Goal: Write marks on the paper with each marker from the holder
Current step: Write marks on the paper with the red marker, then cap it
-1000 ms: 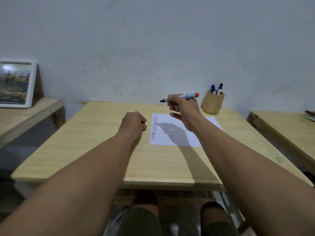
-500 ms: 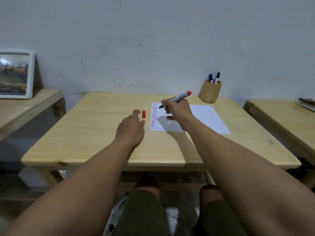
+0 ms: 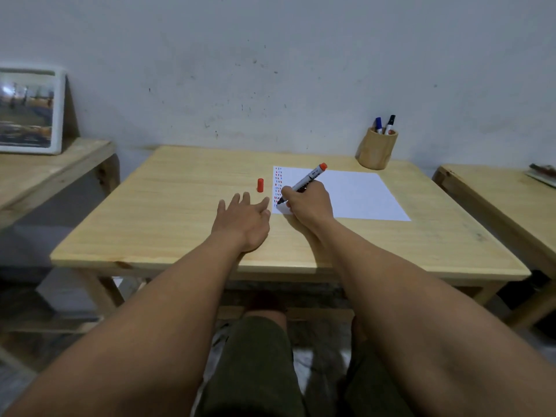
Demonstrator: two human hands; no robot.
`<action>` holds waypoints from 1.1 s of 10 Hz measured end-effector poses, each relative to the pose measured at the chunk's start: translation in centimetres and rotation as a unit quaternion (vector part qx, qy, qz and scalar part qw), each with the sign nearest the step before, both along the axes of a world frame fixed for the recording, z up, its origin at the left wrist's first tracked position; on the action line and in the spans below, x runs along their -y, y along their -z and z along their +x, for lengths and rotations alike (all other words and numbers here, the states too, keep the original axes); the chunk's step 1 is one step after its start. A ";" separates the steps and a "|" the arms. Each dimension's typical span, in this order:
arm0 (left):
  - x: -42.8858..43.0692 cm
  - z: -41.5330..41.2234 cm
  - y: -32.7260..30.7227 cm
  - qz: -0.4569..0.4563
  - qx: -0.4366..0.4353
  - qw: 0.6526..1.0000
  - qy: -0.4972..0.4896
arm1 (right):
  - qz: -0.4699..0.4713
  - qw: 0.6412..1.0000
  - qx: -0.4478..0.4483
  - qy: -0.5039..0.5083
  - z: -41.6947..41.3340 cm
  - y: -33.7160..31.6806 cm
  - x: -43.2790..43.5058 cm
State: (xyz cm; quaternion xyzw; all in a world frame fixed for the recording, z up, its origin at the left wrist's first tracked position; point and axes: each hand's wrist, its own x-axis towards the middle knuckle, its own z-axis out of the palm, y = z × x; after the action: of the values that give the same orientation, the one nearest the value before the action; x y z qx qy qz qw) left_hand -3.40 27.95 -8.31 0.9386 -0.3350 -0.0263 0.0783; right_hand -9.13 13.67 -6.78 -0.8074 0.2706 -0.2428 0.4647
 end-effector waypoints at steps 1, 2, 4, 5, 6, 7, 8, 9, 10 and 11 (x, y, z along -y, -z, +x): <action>0.0 0.0 0.1 0.002 0.003 1.000 -0.002 | -0.007 1.000 0.000 0.001 0.1 0.2 0.0; -0.1 0.1 0.1 -0.001 0.001 1.000 -0.002 | -0.012 1.000 -0.001 0.000 0.0 0.2 0.1; -0.2 0.0 0.1 -0.001 0.000 1.000 -0.002 | -0.016 1.000 -0.006 -0.003 0.0 0.3 0.2; -0.2 0.0 0.0 -0.001 0.000 1.000 -0.003 | -0.014 1.000 -0.011 -0.002 0.1 0.3 0.3; -0.1 -0.2 -0.1 0.001 0.003 1.000 -0.003 | -0.020 1.000 -0.015 -0.005 0.2 0.3 0.3; -0.1 -0.3 -0.2 0.002 0.004 1.000 -0.004 | -0.022 1.000 -0.019 -0.007 0.2 0.3 0.3; -0.2 -0.3 -0.2 0.004 0.007 1.000 -0.002 | -0.014 1.000 -0.021 -0.006 0.3 0.3 0.4; -0.1 -0.1 -0.1 0.005 0.007 1.000 -0.003 | -0.010 1.000 -0.024 -0.008 0.2 0.3 0.4; -0.1 0.1 0.1 0.003 0.009 1.000 -0.001 | 0.010 1.000 0.000 0.009 0.1 0.2 0.5; 0.0 0.2 0.1 -0.005 0.006 1.000 -0.001 | 0.041 0.999 0.017 0.026 0.0 0.0 0.6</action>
State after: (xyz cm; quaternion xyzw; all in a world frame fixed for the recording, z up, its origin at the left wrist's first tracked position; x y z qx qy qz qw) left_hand -3.21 27.99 -8.43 0.9388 -0.3343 -0.0188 0.0807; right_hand -9.11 13.06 -6.78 -0.7760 0.2931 -0.2573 0.4957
